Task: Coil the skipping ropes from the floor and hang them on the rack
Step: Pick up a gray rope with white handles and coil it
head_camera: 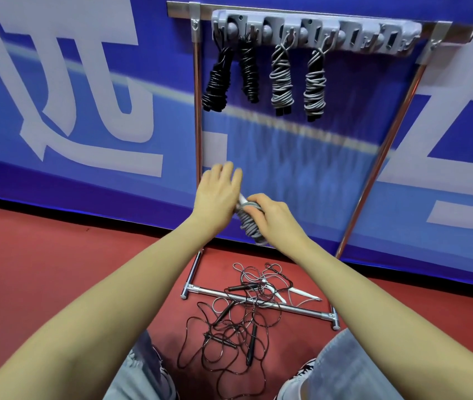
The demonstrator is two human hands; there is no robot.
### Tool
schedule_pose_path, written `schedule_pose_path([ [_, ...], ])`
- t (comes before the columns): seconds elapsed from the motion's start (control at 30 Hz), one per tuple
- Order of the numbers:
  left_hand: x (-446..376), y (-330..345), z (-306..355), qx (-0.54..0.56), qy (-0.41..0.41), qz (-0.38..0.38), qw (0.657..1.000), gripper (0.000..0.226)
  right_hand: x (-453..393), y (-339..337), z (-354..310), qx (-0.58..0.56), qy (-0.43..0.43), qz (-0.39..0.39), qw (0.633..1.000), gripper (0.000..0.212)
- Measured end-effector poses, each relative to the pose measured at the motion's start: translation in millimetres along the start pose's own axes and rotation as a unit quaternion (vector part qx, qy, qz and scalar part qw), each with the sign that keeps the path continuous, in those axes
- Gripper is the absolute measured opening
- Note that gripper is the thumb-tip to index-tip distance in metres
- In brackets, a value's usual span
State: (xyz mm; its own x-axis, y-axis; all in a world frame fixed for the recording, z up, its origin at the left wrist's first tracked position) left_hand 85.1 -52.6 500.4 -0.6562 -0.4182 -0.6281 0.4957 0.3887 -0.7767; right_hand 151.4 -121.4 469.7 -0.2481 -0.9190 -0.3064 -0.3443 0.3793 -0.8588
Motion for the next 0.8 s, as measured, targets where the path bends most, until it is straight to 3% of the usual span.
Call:
schedule_pose_path([
  [0.07, 4, -3, -18, 0.132, -0.126, 0.032, 0.983, 0.069, 1, -6, 10, -0.047, 0.042, 0.041, 0.997, 0.023],
  [0.13, 16, 8, -16, 0.332, -0.206, -0.015, 0.920, 0.062, 1, -13, 20, -0.081, 0.081, 0.086, 0.990, 0.023],
  [0.2, 26, 21, 2, 0.472, -0.210, -0.081, 0.852, 0.055, 1, -19, 28, -0.115, 0.111, 0.119, 0.980, 0.022],
  [0.23, 30, 23, 12, 0.493, -0.195, -0.111, 0.841, 0.056, 0, -21, 31, -0.128, 0.124, 0.125, 0.976, 0.021],
  [0.3, 36, 28, 25, 0.480, -0.181, -0.148, 0.846, 0.064, -1, -19, 40, -0.154, 0.151, 0.128, 0.968, 0.018],
  [0.4, 37, 32, 28, 0.404, -0.175, -0.161, 0.883, 0.078, -1, -13, 49, -0.227, 0.183, 0.127, 0.948, 0.015],
  [0.5, 36, 36, 30, 0.364, -0.172, -0.153, 0.903, 0.074, -3, -4, 48, -0.270, 0.167, 0.094, 0.944, 0.012],
  [0.8, 80, 73, 8, 0.289, -0.267, -0.178, 0.902, 0.060, 11, 46, 38, -0.178, 0.072, -0.082, 0.978, 0.019],
])
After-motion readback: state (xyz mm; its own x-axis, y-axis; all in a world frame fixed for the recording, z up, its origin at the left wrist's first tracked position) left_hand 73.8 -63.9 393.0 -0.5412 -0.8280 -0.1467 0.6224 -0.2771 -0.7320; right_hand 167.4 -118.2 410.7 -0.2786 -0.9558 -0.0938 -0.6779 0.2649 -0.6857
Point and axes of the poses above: each hand's wrist, its own x-axis away from the middle knuckle, its own y-axis out of the palm, z = x × y, the point moved 9 cm from there along -x, towards the middle knuckle, and after that the axes turned 12 degrees about x, right-handed, at the moved point
